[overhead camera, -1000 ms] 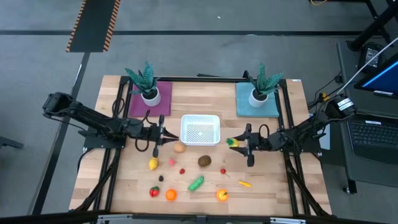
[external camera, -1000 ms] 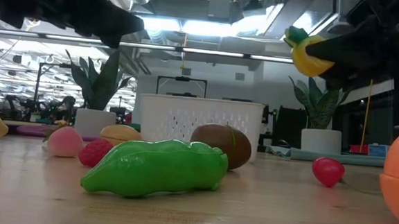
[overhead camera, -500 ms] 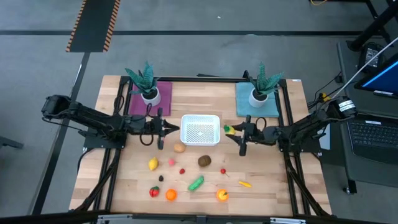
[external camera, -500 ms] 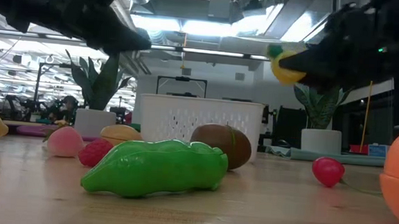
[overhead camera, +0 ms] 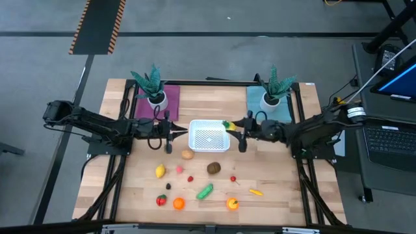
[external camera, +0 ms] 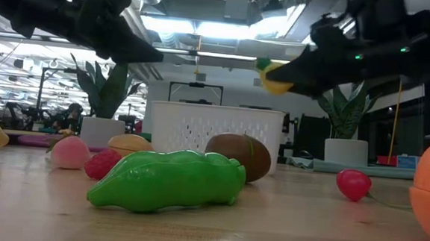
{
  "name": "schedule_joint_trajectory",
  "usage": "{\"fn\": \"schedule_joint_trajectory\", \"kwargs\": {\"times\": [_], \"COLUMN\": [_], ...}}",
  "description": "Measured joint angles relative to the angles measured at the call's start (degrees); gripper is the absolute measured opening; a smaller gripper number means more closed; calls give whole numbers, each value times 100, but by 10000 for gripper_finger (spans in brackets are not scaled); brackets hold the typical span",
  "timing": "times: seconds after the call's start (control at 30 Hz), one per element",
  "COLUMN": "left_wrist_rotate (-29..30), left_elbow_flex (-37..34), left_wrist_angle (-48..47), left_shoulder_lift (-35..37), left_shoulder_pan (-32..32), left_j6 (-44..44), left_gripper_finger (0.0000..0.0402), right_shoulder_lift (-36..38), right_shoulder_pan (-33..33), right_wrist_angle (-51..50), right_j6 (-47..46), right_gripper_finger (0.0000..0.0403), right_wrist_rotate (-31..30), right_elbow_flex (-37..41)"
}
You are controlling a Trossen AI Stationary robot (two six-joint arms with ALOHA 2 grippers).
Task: Pick and placing Produce into tupperware
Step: Put the yellow pineapple into the white bin
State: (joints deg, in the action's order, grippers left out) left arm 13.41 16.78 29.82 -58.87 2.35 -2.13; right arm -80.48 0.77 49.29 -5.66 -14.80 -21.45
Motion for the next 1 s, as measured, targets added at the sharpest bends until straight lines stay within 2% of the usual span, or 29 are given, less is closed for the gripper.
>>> {"fn": "schedule_joint_trajectory", "kwargs": {"times": [0.3,0.5,0.7,1.0], "left_wrist_rotate": [0,0,0,0], "left_elbow_flex": [0,0,0,0], "left_wrist_angle": [-72,-87,-249,-517], "left_shoulder_lift": [0,0,0,0], "left_shoulder_pan": [0,2,2,2], "left_j6": [-4,-4,153,164], "left_gripper_finger": [35,18,3,17], "right_shoulder_lift": [-975,-1082,-964,-967], "right_shoulder_pan": [-449,-585,-726,-721], "right_wrist_angle": [187,-14,-1769,-5177], "right_j6": [300,301,81,385], "right_gripper_finger": [173,173,173,173], "right_wrist_rotate": [879,1433,1707,1767], "right_elbow_flex": [-847,-1126,-1644,-3226]}}
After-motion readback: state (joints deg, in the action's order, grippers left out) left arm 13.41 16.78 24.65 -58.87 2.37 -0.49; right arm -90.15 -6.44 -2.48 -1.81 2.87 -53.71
